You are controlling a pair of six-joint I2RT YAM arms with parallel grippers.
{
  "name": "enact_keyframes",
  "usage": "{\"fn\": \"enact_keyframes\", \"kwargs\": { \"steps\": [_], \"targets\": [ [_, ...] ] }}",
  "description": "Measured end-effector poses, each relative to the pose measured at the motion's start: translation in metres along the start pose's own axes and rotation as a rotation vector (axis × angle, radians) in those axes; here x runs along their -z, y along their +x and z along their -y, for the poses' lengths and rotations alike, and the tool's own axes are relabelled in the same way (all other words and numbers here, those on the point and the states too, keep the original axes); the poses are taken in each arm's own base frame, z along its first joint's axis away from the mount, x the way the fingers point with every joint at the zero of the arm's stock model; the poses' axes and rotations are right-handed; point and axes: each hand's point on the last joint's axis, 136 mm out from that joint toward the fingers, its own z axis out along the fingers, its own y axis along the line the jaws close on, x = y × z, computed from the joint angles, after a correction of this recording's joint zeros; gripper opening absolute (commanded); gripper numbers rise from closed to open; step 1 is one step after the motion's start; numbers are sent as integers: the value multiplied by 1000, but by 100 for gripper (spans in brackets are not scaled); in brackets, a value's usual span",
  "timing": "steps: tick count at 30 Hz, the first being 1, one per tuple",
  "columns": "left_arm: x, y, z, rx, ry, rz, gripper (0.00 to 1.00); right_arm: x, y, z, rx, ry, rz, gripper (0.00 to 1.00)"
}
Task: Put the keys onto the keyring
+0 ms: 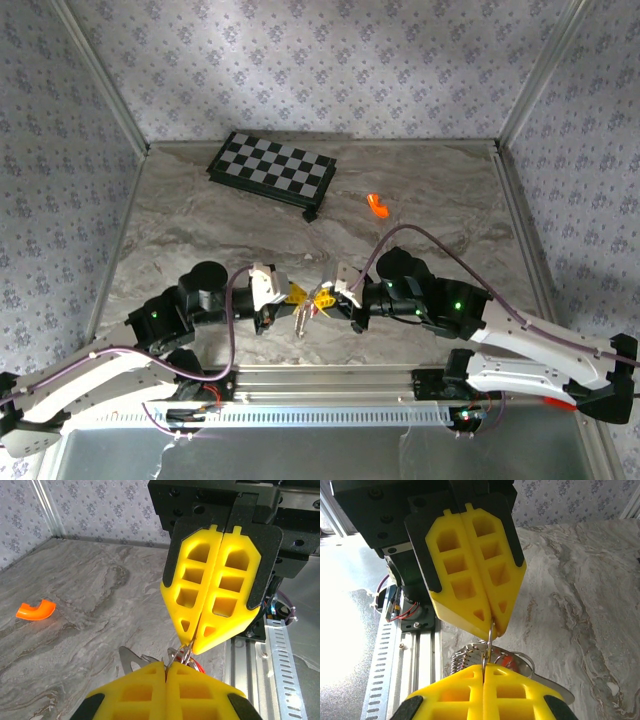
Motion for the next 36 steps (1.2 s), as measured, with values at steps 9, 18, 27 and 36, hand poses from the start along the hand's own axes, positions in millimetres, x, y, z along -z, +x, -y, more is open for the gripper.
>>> {"fn": "enact_keyframes", "kwargs": {
  "steps": [9,18,27,36],
  "targets": [
    [0,0,1,-1,3,0,0,0,0,0,-3,2,-1,0],
    [0,0,2,-3,3,-1,0,0,0,1,-19,4,0,0],
    [0,-1,2,-4,1,4,0,3,-8,5,-49,8,34,0],
    [0,-1,2,-4,1,5,0,3,-8,5,-56,2,36,0]
  ]
}}
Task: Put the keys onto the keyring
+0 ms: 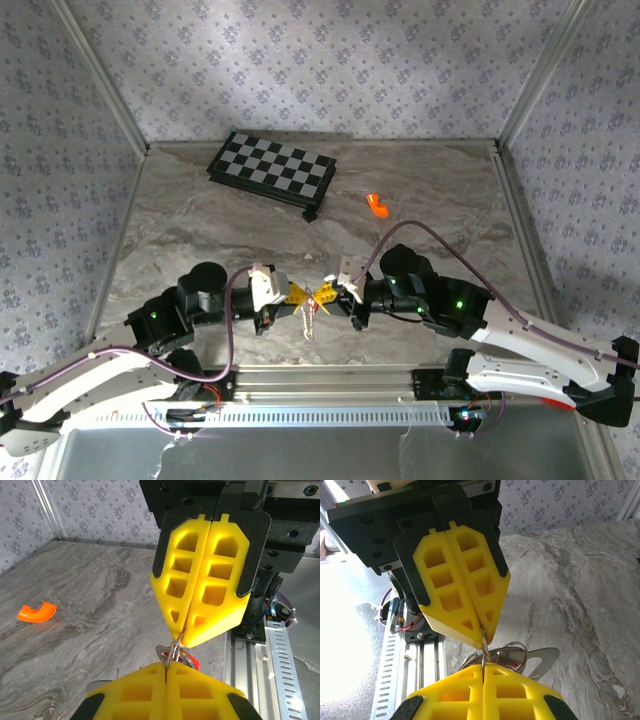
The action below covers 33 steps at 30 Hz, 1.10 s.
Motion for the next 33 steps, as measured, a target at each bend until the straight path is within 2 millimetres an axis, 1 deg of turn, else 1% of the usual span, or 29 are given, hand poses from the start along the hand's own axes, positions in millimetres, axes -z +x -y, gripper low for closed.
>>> {"fn": "enact_keyframes", "kwargs": {
  "steps": [18,26,33],
  "targets": [
    [-1,1,0,4,0,-4,0,-1,3,-3,41,9,-14,0],
    [-3,7,-1,19,-1,-29,0,-5,12,-7,78,30,-57,0],
    [-3,7,-1,26,-2,-30,0,-6,14,-5,110,65,-69,0]
  ]
}}
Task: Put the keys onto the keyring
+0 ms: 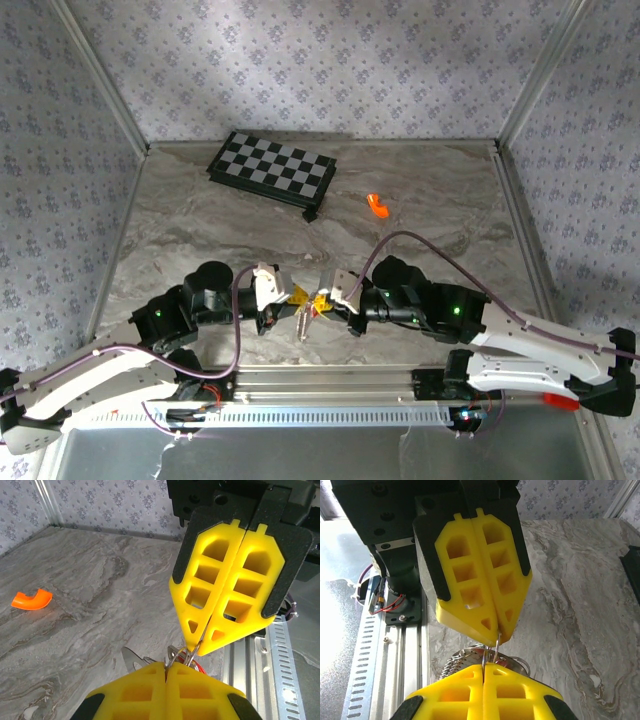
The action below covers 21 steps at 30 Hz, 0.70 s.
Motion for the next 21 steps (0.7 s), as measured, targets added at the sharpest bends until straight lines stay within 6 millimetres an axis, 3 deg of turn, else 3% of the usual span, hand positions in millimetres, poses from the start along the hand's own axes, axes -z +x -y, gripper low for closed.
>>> {"fn": "enact_keyframes", "kwargs": {
  "steps": [21],
  "targets": [
    [0,-4,-4,21,-28,12,0,-2,5,7,48,73,-32,0]
  ]
}}
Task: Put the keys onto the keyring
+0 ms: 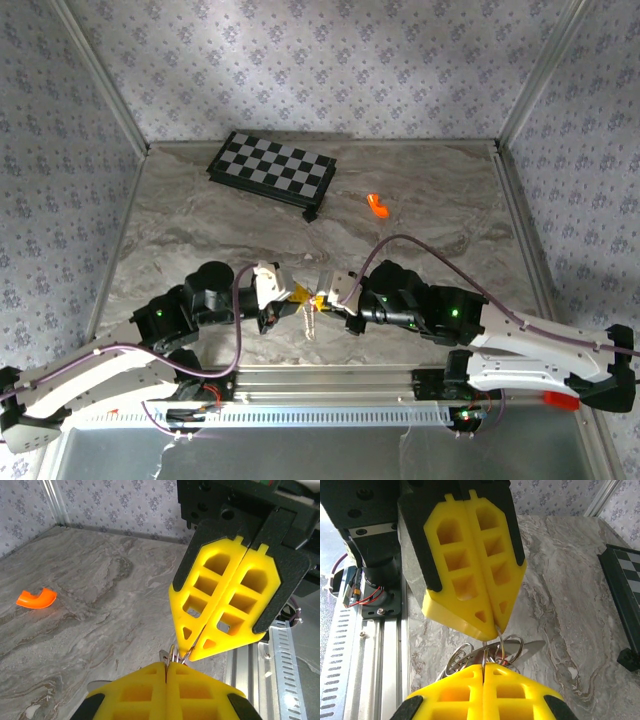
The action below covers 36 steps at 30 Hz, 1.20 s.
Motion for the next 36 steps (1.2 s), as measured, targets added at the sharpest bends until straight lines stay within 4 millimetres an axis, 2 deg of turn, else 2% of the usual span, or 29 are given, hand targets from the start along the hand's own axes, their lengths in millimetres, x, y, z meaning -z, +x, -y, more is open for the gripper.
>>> {"fn": "enact_keyframes", "kwargs": {
  "steps": [9,13,17,20,27,31,36],
  "targets": [
    [6,-22,-2,29,-14,124,0,8,-13,5,0,28,66,1],
    [7,-24,-2,38,-18,164,0,13,-15,6,-1,33,89,10],
    [6,-24,-6,58,-40,209,0,17,-17,4,-20,25,110,25],
    [2,-21,-10,78,-56,243,0,24,-22,3,-38,18,136,33],
    [-4,-9,-15,117,-71,293,0,44,-35,4,-110,4,210,35],
    [3,-20,-13,113,-61,345,0,46,-37,6,-164,-15,225,37],
    [14,-35,-8,109,-41,425,0,43,-36,8,-206,-25,219,58]
  ]
}}
